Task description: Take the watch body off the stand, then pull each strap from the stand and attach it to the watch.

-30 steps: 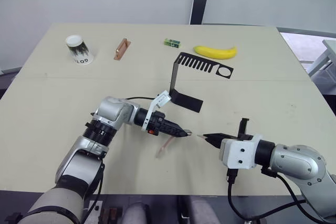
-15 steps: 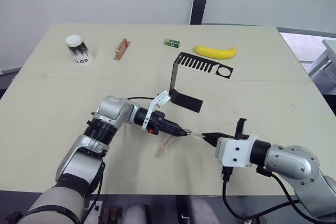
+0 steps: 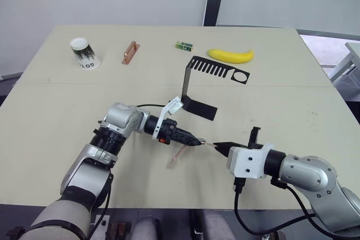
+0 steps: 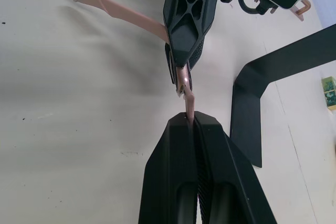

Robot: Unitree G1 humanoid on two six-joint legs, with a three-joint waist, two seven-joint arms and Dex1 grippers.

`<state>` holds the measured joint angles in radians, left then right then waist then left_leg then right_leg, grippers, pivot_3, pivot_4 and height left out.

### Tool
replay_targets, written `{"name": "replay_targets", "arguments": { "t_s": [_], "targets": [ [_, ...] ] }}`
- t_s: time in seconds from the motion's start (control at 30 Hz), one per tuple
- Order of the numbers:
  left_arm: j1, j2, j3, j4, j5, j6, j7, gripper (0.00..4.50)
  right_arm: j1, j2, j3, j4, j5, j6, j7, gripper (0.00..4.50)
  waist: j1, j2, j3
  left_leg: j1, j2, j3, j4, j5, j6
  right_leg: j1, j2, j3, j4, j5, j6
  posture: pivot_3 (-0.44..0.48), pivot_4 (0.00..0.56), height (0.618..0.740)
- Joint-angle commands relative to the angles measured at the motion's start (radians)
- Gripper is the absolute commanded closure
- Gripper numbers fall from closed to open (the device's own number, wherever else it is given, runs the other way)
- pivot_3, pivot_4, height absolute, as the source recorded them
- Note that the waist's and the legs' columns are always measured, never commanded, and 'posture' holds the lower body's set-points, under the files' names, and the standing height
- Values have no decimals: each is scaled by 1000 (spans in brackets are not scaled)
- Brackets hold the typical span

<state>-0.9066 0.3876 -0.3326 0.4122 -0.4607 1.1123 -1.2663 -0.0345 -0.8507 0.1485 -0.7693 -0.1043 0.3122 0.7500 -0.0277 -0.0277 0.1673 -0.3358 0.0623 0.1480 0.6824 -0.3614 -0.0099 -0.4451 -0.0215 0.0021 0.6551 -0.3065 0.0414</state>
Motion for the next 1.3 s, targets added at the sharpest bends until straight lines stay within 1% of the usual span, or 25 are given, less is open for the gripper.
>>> {"name": "replay_targets", "arguments": {
  "t_s": [0.03, 1.0, 1.3],
  "targets": [
    [-25, -7, 22, -9, -16, -1, -8, 2902, -6, 4, -16, -17, -6, 0, 5, 4500, 0, 0, 0, 0, 0, 0, 0, 0, 0, 0, 0, 0, 0, 0, 0, 0, 150, 740],
    [-19, -20, 41, -30, -29, 19, -5, 2902, -19, 13, -30, -21, -7, 39, -1, 4500, 0, 0, 0, 0, 0, 0, 0, 0, 0, 0, 0, 0, 0, 0, 0, 0, 150, 740],
    [-14, -33, 55, -35, -38, 29, 12, 2902, -46, 30, -6, -22, -14, 66, 3, 4500, 0, 0, 0, 0, 0, 0, 0, 0, 0, 0, 0, 0, 0, 0, 0, 0, 150, 740]
  ]
}}
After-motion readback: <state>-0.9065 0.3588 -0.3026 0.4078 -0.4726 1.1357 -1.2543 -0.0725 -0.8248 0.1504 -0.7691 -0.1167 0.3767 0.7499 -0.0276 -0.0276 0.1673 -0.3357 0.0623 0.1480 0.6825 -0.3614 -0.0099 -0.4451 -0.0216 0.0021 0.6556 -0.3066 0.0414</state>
